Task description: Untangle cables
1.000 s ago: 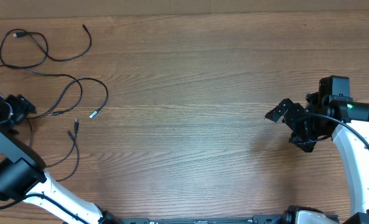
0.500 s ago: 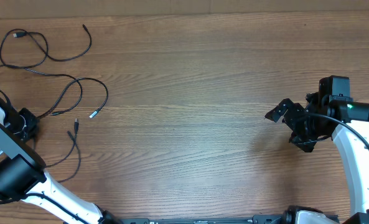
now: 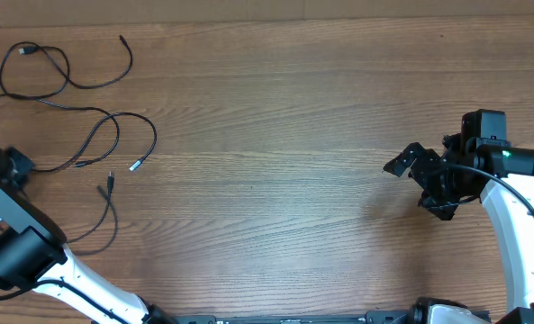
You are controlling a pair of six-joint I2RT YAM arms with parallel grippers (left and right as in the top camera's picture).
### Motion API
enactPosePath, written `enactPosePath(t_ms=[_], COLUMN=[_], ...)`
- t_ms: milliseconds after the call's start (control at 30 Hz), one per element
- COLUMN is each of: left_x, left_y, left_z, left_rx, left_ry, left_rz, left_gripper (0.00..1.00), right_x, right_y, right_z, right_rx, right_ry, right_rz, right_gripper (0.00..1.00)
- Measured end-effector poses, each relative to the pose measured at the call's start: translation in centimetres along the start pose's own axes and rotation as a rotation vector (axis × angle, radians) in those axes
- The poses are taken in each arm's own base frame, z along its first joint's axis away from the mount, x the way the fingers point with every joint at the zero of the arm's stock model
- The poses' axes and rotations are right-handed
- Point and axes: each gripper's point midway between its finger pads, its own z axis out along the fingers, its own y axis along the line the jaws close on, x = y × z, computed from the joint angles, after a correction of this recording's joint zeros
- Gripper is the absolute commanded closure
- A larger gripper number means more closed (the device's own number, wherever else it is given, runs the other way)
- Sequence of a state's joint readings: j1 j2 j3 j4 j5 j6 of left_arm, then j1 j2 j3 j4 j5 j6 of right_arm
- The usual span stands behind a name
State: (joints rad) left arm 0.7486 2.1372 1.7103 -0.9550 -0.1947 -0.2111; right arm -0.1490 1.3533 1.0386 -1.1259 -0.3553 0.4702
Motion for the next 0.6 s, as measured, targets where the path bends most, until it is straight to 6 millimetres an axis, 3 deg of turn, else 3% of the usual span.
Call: enactPosePath(t_ms=[167,300,433,500,567,600], left_x=[-2.3,-2.1,-1.9,-1.9,-1.8,-1.8], left_y=[1.1,3.1,6.5,8.2,9.7,10.4], left_z=[-2.4,-2.2,-1.7,-1.5,-1.3,-1.2], left_rx=[-0.033,-0.070,-0.108,-0.123,-0.133,-0.135], left_ry=[-0.059,-0.039,-0.019,-0.015,-0.012,-0.010], left_rz=[-0.047,-0.104,-0.211,-0.258,-0.305,-0.330], left_gripper=[0.96,0.96,0.95,0.85,0.62,0.45], right_x=[0.0,0.0,0.0,0.0,0.0,0.0], right_y=[0.0,0.0,0.0,0.0,0.0,0.0], right_z=[0.0,0.0,0.0,0.0,0.0,0.0], right_rx=[0.000,0.001,0.000,0.001,0.000,0.001], right_ry=[-0.001,0.000,0.000,0.000,0.000,0.000], right_rz=[-0.001,0.000,0.000,0.000,0.000,0.000], right_gripper=[0.00,0.00,0.00,0.00,0.00,0.00])
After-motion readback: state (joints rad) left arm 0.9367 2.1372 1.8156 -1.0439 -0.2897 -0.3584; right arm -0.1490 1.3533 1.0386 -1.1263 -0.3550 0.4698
